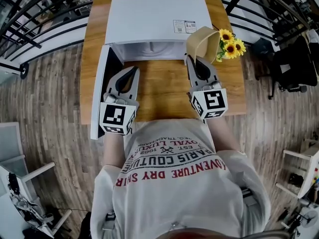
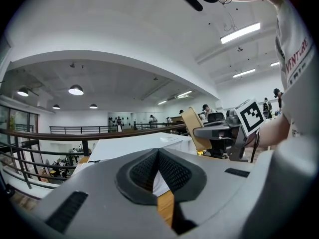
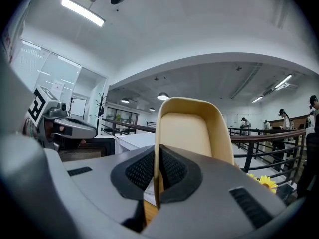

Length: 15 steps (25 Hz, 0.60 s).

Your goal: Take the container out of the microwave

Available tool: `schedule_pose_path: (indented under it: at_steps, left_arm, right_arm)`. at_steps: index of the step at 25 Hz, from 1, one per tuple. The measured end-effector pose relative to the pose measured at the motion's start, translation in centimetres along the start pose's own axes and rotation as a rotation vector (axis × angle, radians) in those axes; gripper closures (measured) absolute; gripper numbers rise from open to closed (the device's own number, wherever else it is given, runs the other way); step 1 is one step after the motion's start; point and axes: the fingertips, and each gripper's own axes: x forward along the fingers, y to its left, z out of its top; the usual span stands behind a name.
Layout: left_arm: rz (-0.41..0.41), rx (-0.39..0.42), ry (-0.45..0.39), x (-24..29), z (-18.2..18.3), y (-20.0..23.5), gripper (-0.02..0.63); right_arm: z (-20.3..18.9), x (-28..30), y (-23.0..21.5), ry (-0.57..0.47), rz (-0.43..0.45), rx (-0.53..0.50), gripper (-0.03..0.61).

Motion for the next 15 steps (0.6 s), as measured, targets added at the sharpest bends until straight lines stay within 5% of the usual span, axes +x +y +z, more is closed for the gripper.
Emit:
schedule_pose_path:
  at_steps: [15]
  left_arm:
    - [0.002,-0.009,-0.01,-0.8,-0.3,-0.1,0.6]
  right_arm:
    - [0.4,-0.4,2.1,-0.021,0.037,-0.048,0.549]
